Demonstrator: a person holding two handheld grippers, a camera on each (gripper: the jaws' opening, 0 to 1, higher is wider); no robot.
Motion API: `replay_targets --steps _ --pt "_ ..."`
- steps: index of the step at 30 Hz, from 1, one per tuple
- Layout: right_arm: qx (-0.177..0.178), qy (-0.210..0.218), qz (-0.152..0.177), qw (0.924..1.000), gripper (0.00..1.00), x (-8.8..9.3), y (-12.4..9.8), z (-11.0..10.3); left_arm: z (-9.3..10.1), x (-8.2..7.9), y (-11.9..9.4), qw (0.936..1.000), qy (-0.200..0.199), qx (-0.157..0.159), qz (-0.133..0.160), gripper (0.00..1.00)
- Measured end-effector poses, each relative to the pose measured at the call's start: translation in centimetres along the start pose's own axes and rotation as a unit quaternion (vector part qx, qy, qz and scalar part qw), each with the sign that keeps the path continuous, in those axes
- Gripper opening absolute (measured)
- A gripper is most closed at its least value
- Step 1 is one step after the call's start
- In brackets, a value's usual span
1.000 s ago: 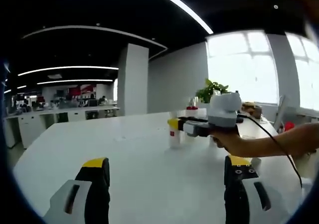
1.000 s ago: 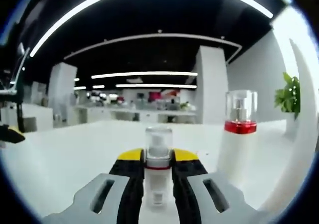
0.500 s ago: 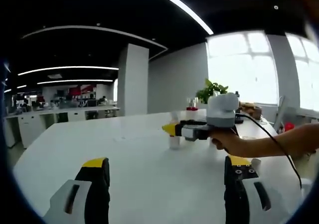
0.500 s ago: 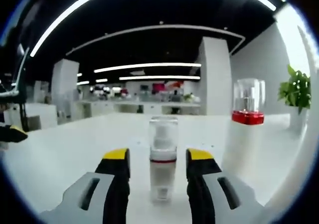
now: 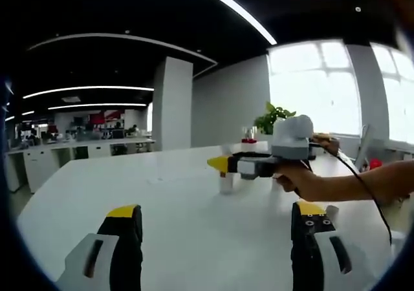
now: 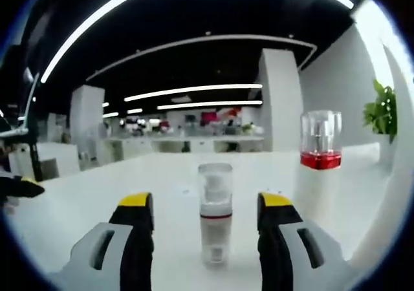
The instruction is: Arrange the skincare products in the storage area until every visible bottle or jar stands upright without overlapping.
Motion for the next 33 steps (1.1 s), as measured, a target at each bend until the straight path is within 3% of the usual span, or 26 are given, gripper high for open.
replay_targets --steps 9,13,19,33 --pt "-0.003 0.010 -0.010 0.9999 0.66 0.0 -0.8 0.1 -0.1 0.0 0.1 1.0000 0.000 0.000 -0.001 0.99" --pt "-0.011 -0.007 -0.011 0.9999 0.65 0.2 -1.4 -0.1 -0.1 0.1 0.1 1.0000 0.001 0.000 -0.002 0.99" --pt "-0.020 0.012 -0.018 0.9996 0.62 0.3 -2.3 0.1 0.0 0.2 0.0 1.0000 0.003 0.000 -0.003 0.99" --pt "-0.086 0.015 -0.031 0.9957 0.68 0.4 -5.1 -2.0 0.0 0.3 0.1 1.0000 0.003 0.000 -0.006 0.99"
Point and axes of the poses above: the point that each gripper's makers call its tool centre point, and the gripper's own axes: y roughly forward along the fingers, z roughly to its right, x roughly out of its underside, the point moved 7 cm from there along -y, roughly backward along the fingers, and after that the axes turned 9 degrees about y, right-handed, at the moved point
